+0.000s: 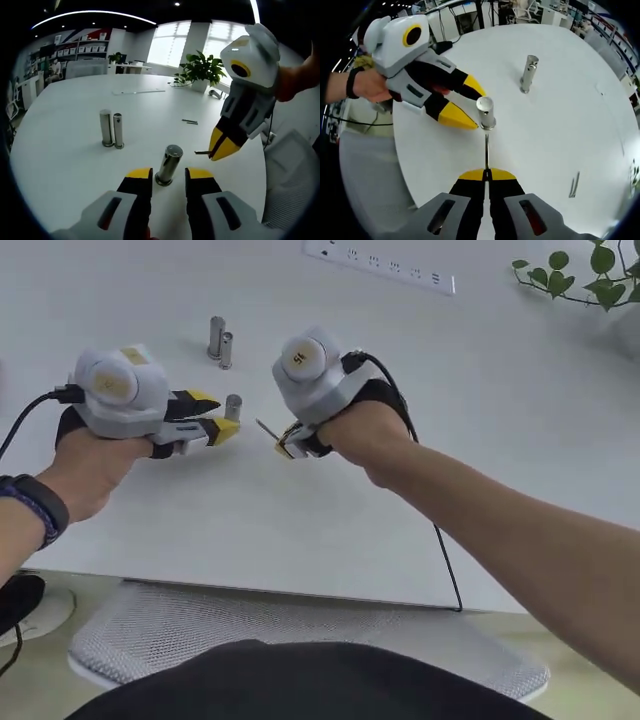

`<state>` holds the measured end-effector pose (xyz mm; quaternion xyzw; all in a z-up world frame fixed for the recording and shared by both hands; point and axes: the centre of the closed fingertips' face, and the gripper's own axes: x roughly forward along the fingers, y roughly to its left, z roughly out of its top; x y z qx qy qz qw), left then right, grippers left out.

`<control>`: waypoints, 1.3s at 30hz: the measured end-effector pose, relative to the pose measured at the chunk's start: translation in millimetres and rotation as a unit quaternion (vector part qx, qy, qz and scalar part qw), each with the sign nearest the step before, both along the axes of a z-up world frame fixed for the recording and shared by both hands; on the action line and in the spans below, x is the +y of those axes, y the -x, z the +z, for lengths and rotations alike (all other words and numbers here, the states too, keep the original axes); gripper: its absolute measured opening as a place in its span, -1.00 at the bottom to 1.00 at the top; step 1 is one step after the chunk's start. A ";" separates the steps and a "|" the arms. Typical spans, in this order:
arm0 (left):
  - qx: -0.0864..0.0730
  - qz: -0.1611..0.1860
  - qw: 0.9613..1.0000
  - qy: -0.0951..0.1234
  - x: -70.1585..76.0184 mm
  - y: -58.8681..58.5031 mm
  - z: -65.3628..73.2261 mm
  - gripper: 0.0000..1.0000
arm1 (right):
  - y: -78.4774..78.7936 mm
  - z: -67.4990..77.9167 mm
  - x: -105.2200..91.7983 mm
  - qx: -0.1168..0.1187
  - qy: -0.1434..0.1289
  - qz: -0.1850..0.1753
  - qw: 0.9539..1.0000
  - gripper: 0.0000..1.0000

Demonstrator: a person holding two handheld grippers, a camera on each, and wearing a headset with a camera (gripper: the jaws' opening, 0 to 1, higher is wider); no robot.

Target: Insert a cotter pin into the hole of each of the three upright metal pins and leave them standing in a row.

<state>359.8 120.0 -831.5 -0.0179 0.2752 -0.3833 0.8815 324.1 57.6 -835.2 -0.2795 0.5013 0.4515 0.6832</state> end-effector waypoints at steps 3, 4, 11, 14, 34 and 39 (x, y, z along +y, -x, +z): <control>-0.001 -0.001 1.000 0.001 -1.5 -1.3 0.2 -0.53 | -2.2 0.4 1.9 -0.001 -0.002 0.000 1.000 -0.96; -0.001 -0.003 1.000 0.001 -2.6 -1.4 0.2 -0.53 | -3.0 0.2 2.4 -0.001 -0.002 0.001 1.000 -0.96; -0.003 -0.009 1.000 0.000 -7.8 -2.9 0.0 -0.59 | -5.1 -2.8 2.0 0.001 -0.002 0.000 1.000 -0.96; -0.006 -0.013 1.000 -0.002 -10.1 -3.4 0.2 -0.62 | -5.9 -2.9 2.5 0.001 -0.003 0.000 1.000 -0.96; -0.017 -0.014 1.000 -0.021 -14.0 -3.6 -0.4 -0.75 | -11.4 -2.3 11.8 -0.004 -0.015 -0.002 1.000 -0.96; -0.018 -0.014 0.999 -0.023 -15.8 -3.6 -0.9 -0.76 | -12.0 -1.8 10.5 -0.007 -0.014 -0.002 1.000 -0.96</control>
